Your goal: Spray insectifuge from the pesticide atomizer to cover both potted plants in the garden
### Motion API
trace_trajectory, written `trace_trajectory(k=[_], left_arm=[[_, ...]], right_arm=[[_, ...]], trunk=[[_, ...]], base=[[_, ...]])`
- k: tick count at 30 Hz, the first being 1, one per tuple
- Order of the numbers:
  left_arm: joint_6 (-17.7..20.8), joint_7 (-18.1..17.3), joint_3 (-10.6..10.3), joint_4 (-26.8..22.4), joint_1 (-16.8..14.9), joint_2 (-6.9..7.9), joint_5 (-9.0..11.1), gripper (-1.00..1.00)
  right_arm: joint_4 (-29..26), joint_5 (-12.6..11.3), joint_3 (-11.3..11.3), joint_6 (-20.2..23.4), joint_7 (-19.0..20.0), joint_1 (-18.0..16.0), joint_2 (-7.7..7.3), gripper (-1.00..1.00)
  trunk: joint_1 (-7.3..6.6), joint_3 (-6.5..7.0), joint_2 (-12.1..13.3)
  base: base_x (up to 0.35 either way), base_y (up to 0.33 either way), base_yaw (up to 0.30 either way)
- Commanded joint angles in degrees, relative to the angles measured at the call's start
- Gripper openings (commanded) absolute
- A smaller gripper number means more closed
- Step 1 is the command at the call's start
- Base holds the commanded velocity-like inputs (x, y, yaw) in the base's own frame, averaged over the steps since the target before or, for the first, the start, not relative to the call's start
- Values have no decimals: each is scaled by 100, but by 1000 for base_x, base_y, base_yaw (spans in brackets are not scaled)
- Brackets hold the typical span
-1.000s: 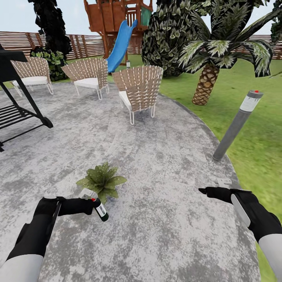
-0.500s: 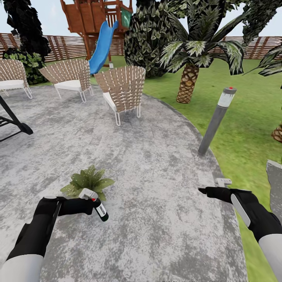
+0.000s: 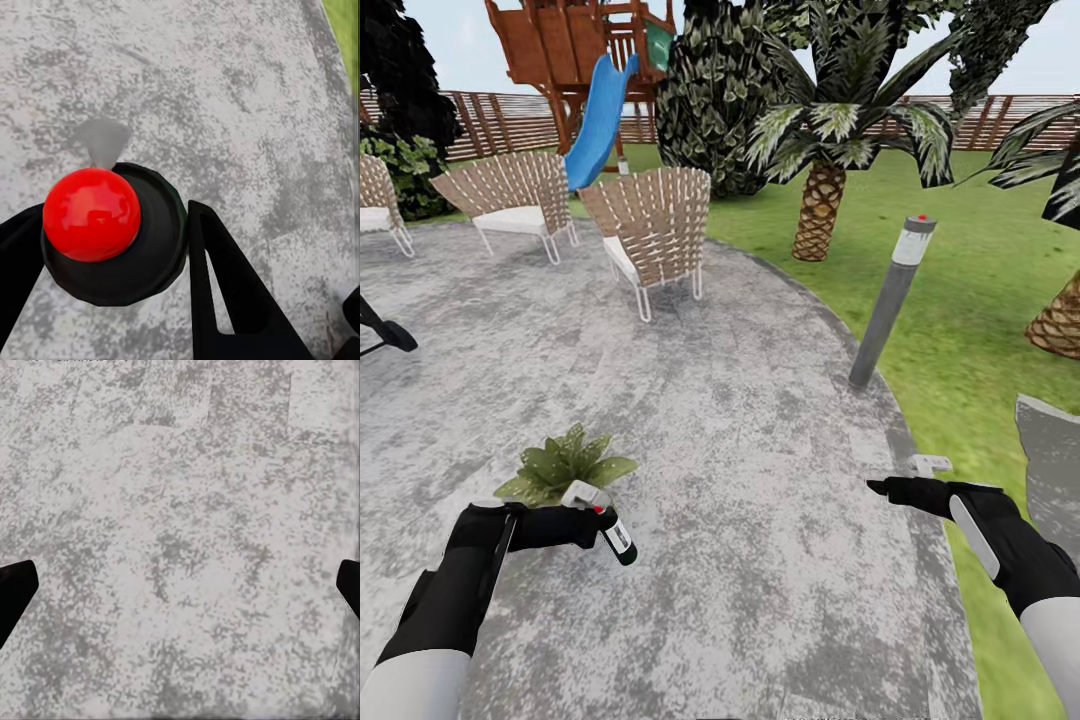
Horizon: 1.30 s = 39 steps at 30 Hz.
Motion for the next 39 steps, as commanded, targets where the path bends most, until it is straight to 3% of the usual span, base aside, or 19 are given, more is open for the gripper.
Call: trace_trajectory(k=[1, 13, 30, 39], left_arm=[[44, -50, 10, -9, -3, -2, -44, -100], [43, -29, 10, 0, 0, -7, -47, -100], [43, -21, 10, 0, -5, -11, -47, -100], [43, -21, 10, 0, -5, -11, -47, -100]], right_arm=[[-5, -5, 11, 24, 5, -5, -4, 100], [-7, -5, 11, 22, 5, -5, -4, 100], [-7, -5, 11, 26, 4, -5, -4, 100], [-7, -5, 5, 31, 5, -5, -4, 100]], trunk=[[-1, -2, -2], [-1, 14, -2], [-1, 14, -2], [-1, 14, -2]], base=[[0, 0, -248], [-42, -215, -175], [-125, -315, -12], [-64, -326, -242]])
